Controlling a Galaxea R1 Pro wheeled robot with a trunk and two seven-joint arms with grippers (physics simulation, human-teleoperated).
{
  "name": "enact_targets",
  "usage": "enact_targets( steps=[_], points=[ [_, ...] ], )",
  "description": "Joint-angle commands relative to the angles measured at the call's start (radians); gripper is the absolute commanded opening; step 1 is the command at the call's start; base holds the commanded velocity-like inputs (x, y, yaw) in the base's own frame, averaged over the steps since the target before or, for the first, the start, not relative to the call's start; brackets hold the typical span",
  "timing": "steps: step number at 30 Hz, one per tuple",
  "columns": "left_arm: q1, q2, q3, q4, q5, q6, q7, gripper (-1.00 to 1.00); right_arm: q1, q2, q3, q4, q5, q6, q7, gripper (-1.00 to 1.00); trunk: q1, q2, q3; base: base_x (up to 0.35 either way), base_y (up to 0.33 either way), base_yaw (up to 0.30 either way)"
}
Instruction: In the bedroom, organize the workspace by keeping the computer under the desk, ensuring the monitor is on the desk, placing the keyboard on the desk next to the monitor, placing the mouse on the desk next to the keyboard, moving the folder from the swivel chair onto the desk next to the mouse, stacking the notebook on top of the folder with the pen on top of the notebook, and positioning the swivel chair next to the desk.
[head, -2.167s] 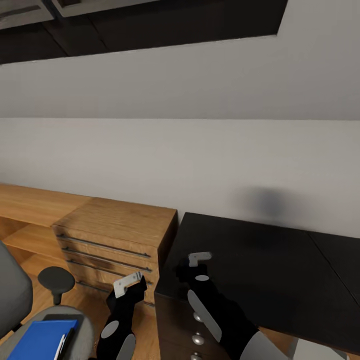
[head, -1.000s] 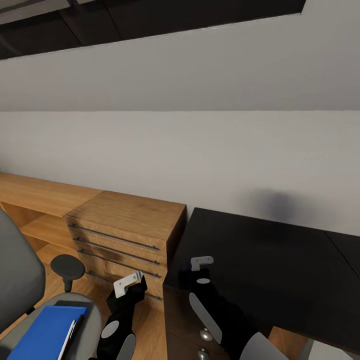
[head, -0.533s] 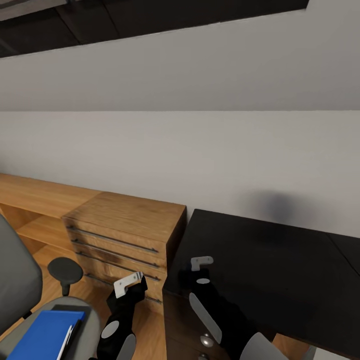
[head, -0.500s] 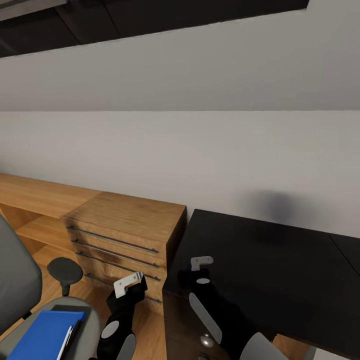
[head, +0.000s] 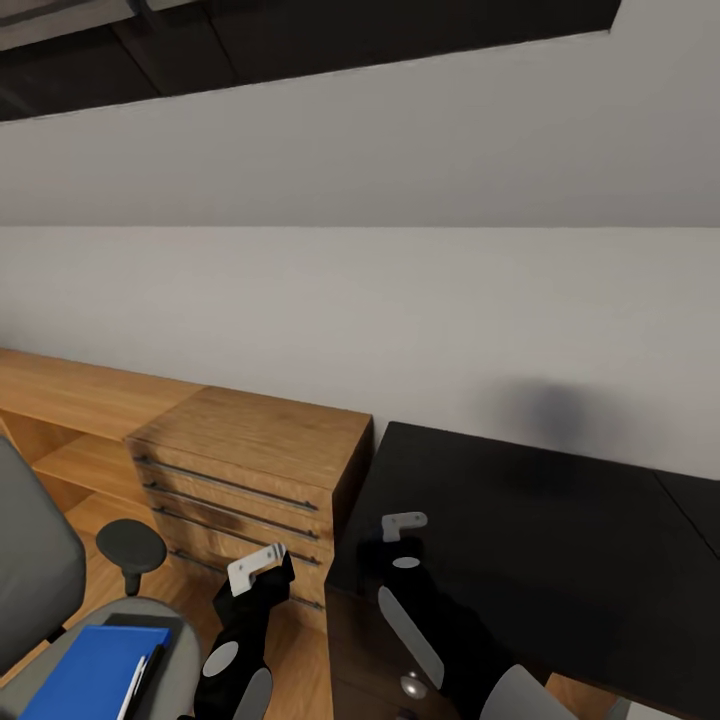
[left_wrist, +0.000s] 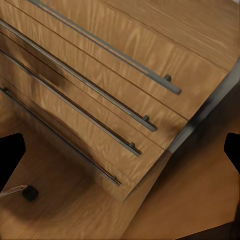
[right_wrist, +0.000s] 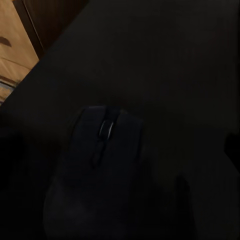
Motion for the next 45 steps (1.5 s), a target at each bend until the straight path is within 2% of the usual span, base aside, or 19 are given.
enact_targets(
  steps=[1,5,10,17,23,45],
  points=[
    [-0.001,0.0,-0.001,-0.001,0.005,0.004,0.006,1.0,-0.001,-0.001,0.003,-0.001,-0.008,0.003,-0.009,1.0,-0.004,0.007,0.002,0.0,0.0,0.0],
    [-0.001,0.0,-0.001,-0.001,0.005,0.004,0.006,1.0,-0.001,-0.001,0.004,-0.004,-0.007,0.002,-0.01,1.0,-0.019,0.035,0.015,0.0,0.0,0.0],
    [-0.001,0.0,-0.001,-0.001,0.005,0.004,0.008,1.0,0.001,-0.006,0.006,-0.061,-0.007,-0.044,-0.027,1.0,-0.019,0.035,0.015,0.0,0.0,0.0],
    [-0.001,0.002,-0.001,-0.001,0.004,0.003,0.009,1.0,0.018,-0.018,0.008,-0.19,-0.01,-0.062,-0.118,1.0,-0.019,0.035,0.015,-0.032,0.0,0.0],
    [-0.001,0.002,-0.001,-0.001,0.005,0.002,0.008,1.0,0.02,-0.02,0.007,-0.191,-0.011,-0.063,-0.119,1.0,-0.019,0.035,0.015,-0.309,0.0,-0.037],
    [-0.001,0.002,-0.001,-0.001,0.005,0.002,0.008,1.0,0.022,-0.02,0.007,-0.188,-0.011,-0.062,-0.116,1.0,-0.019,0.035,0.021,-0.336,0.0,-0.194]
  ],
)
